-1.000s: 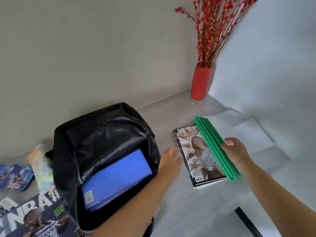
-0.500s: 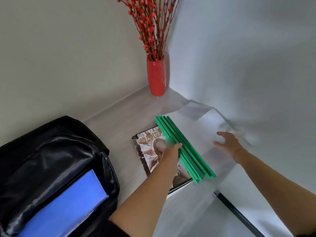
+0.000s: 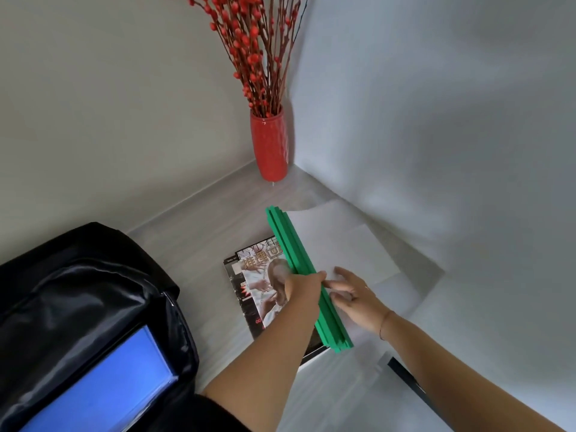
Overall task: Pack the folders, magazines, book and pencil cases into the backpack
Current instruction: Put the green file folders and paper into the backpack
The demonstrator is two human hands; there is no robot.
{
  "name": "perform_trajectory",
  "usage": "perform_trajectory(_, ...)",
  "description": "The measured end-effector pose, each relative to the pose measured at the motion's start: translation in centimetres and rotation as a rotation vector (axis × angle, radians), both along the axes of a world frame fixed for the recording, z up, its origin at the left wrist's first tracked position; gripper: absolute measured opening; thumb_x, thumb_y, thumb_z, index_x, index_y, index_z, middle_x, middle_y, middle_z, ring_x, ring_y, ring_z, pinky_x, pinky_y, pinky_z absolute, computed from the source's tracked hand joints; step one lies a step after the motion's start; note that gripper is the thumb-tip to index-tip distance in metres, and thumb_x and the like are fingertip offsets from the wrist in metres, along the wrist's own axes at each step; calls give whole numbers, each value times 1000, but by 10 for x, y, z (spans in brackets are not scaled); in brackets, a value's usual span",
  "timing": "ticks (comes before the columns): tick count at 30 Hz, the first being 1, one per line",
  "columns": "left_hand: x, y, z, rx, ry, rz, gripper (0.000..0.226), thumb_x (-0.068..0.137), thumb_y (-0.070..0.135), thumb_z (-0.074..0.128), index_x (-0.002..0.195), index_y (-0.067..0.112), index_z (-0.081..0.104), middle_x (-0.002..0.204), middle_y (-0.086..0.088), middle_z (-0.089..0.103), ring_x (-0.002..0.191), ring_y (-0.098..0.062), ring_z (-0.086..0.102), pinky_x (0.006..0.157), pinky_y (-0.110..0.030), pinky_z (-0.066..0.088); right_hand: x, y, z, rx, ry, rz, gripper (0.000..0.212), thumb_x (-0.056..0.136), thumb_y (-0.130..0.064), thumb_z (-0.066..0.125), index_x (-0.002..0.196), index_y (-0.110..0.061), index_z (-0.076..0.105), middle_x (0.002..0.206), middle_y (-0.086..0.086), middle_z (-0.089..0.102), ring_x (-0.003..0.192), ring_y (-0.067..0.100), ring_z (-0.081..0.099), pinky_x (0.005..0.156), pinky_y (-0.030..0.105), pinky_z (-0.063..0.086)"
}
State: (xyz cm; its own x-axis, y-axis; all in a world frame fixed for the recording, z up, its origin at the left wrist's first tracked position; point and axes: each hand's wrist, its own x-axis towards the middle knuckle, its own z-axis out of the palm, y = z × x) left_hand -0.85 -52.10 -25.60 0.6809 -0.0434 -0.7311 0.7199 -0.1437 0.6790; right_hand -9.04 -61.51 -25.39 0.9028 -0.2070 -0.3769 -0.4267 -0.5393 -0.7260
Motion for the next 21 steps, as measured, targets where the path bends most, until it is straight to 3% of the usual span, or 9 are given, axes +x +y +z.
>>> perform_trajectory(3,-1,24,9,75,-160,-47,44,76,4,67,112,10,43,85,-2,55,70,-15,54,63,-28,47,8,-5,2,48,-21,-6,34,89,-36,57,123,-35,56,154,-5,23,142,17,19,118,42,17)
perform_trajectory(6,6,51,41,22,-357,-166,38,77,2,66,109,15,49,82,1,57,71,-17,57,59,-24,48,22,-25,11,-6,-151,-287,67,82,-31,68,140,-21,37,155,6,21,144,20,16,118,39,15)
perform_trajectory(10,24,90,82,-13,-547,-323,41,76,-3,70,102,23,54,82,3,60,80,-20,57,63,-21,48,36,-51,29,349,-208,-514,94,77,-27,75,149,-18,15,153,4,22,142,19,21,114,38,22)
perform_trajectory(12,29,105,99,-26,-571,-389,48,77,-5,70,117,18,55,90,3,60,84,-17,55,58,-9,44,40,-58,36,557,-186,-493,99,61,-40,84,141,-26,28,140,-4,35,138,17,29,102,33,29)
perform_trajectory(14,30,120,111,-20,-584,-440,57,78,-6,70,127,17,52,100,5,58,88,-12,55,55,0,42,46,-60,41,744,-174,-444,97,32,-48,92,117,-30,49,126,-2,52,132,21,41,90,30,33)
perform_trajectory(16,29,132,117,-1,-599,-481,58,78,-6,69,127,18,52,101,6,57,91,-12,54,57,3,42,45,-56,54,841,-192,-333,92,29,-44,93,111,-21,57,121,5,64,122,23,54,87,30,42)
perform_trajectory(19,28,147,119,26,-592,-458,53,78,-4,69,124,17,54,101,2,59,93,-15,55,69,-11,46,42,-47,78,849,-247,-192,92,33,-42,93,110,-3,63,102,7,74,104,19,67,80,31,55)
perform_trajectory(21,27,156,118,37,-571,-394,53,78,-2,70,124,16,50,98,3,58,94,-18,55,79,-23,48,42,-39,91,833,-302,-167,94,35,-39,93,113,4,61,102,9,74,103,21,67,77,28,57)
